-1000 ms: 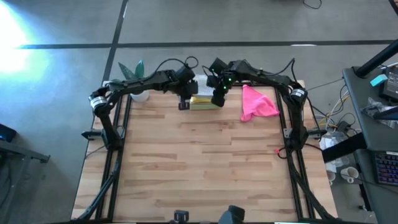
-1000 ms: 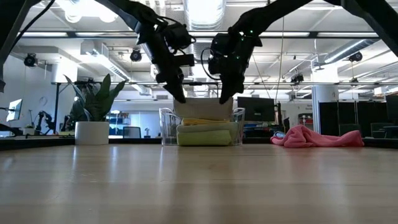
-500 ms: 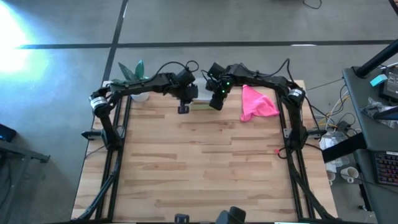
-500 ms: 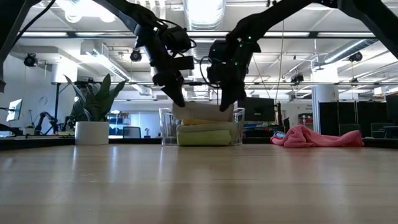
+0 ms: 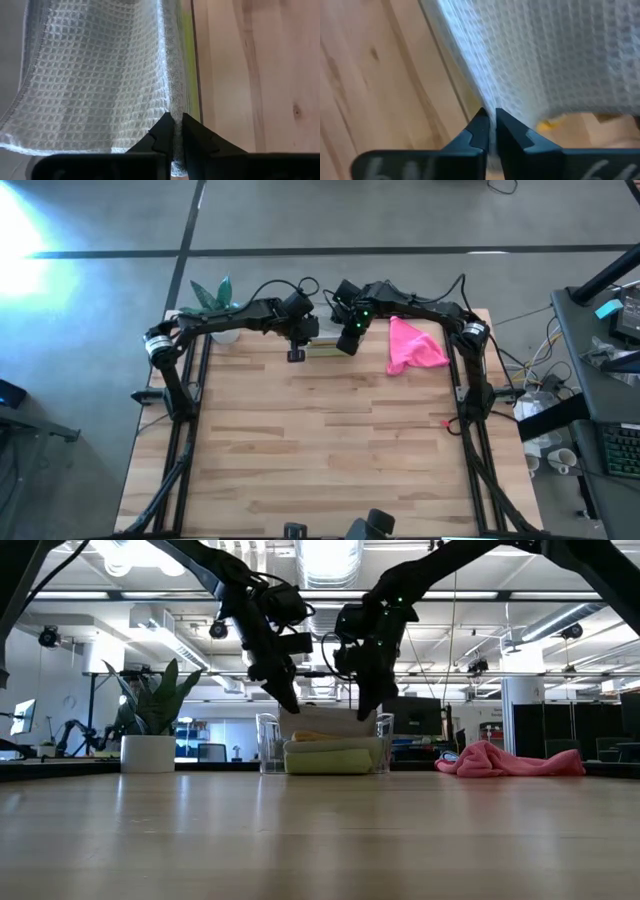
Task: Fold microfiber towels
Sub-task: Put the gray microfiber cloth into the transparent bin, then fold the pink microfiber cloth
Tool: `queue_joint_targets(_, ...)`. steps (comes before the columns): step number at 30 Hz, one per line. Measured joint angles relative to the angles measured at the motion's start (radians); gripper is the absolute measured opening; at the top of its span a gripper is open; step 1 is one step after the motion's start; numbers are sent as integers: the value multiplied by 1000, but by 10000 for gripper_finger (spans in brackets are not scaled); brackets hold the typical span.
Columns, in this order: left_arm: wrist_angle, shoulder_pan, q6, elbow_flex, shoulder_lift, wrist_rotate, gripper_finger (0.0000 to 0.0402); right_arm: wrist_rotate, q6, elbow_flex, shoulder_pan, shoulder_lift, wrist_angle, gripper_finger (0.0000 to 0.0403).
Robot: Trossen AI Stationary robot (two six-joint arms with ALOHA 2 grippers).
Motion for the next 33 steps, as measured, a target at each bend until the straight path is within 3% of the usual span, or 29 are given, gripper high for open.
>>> queue_joint_targets(13, -15, -2, 0, 4, -1, -7, 21, 5, 12, 59, -2, -4, -78, 137)
queue_joint_targets(23, -14, -32, 0, 15, -1, -4, 122, -5, 8, 205, -2, -5, -188, 145)
queue_joint_targets(30, -21, -59, 3, 77, -70, -257, 150, -8, -33, 254, -1, -7, -231, 131)
queue_joint_targets(33, -27, -49, 1, 78, -123, -311, 150, -14, -41, 232, 0, -7, -224, 127)
